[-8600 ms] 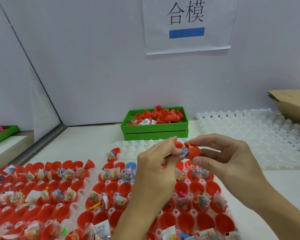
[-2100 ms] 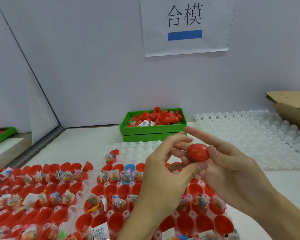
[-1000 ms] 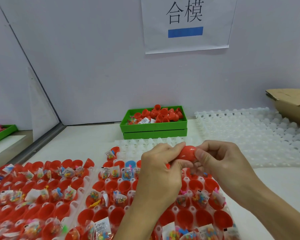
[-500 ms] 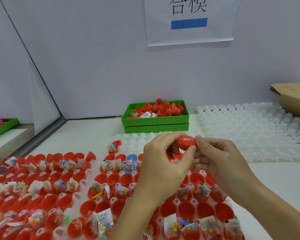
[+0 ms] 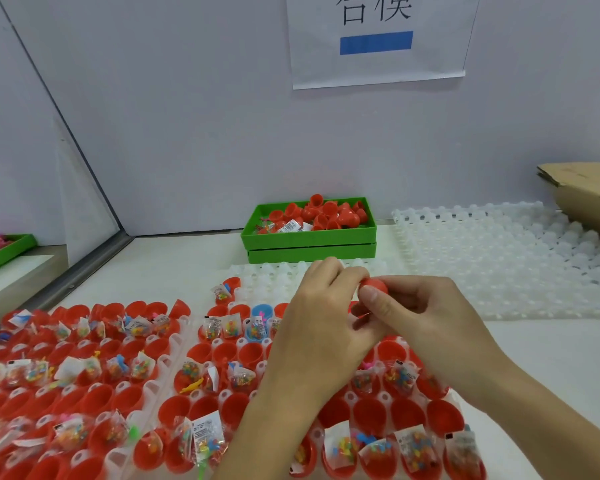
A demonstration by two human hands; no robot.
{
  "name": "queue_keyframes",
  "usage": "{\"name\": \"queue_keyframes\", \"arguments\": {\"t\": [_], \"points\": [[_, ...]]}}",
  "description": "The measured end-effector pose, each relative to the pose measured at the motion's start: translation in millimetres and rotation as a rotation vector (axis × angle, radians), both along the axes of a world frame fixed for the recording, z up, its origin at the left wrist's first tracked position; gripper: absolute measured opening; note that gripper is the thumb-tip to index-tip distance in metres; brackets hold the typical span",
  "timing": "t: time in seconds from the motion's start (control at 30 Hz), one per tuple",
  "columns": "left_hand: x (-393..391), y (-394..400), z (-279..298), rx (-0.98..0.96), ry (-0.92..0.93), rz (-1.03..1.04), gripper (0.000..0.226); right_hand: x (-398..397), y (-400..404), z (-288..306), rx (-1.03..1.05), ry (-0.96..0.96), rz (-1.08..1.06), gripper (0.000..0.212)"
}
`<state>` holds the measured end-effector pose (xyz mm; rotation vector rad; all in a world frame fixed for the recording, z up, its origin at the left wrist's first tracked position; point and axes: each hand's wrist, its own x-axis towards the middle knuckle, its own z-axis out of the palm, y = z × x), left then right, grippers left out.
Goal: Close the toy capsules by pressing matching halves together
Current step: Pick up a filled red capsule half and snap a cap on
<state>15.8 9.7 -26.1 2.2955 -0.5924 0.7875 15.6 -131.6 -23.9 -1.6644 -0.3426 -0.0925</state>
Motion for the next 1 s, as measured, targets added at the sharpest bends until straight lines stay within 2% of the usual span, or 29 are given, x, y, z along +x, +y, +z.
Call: {"name": "queue_keyframes", "arguments": {"t": [0.07, 0.17, 0.27, 0.47, 0.63, 0.7, 0.77, 0.93, 1.0], "points": [[1.1, 1.8, -0.5, -0.059, 0.018, -0.011, 0.037, 0.8, -2.1, 0.7, 0.043, 0.036, 0.025, 0.015], [2.5, 2.2, 0.5, -0.105, 0.019, -0.058, 0.026, 0.4, -2.0, 1.6, 0.087, 0.025, 0.069, 0.021], [3.1, 3.1, 0.7, -0.084, -0.022, -0.064, 0.023, -0.4, -1.3, 2.6, 0.108, 0.004, 0.082, 0.025], [2.6, 4.2, -0.5, -0.021, -0.068, -0.042, 0.036, 0.2, -1.3, 2.1, 0.102, -0.005, 0.046, 0.027], [2.8, 4.6, -1.2, -0.015, -0.082, -0.047, 0.031, -0.6, 0.1, 2.7, 0.103, -0.016, 0.058, 0.032], [3.2, 4.7, -2.6, 0.005, -0.092, -0.036, 0.031, -0.6, 1.5, 1.2, 0.077, -0.026, 0.029, 0.028], [3.4, 3.4, -3.9, 0.003, -0.102, -0.032, 0.03, -0.5, 3.0, -0.3, 0.044, -0.047, 0.0, 0.014], [2.5, -1.0, -5.7, -0.149, -0.062, -0.068, 0.026, -2.7, 5.0, -2.4, -0.035, -0.132, -0.08, 0.014], [2.2, -1.9, -5.5, -0.197, -0.039, -0.077, 0.026, -5.0, 6.3, -0.9, -0.052, -0.171, -0.098, 0.021]]}}
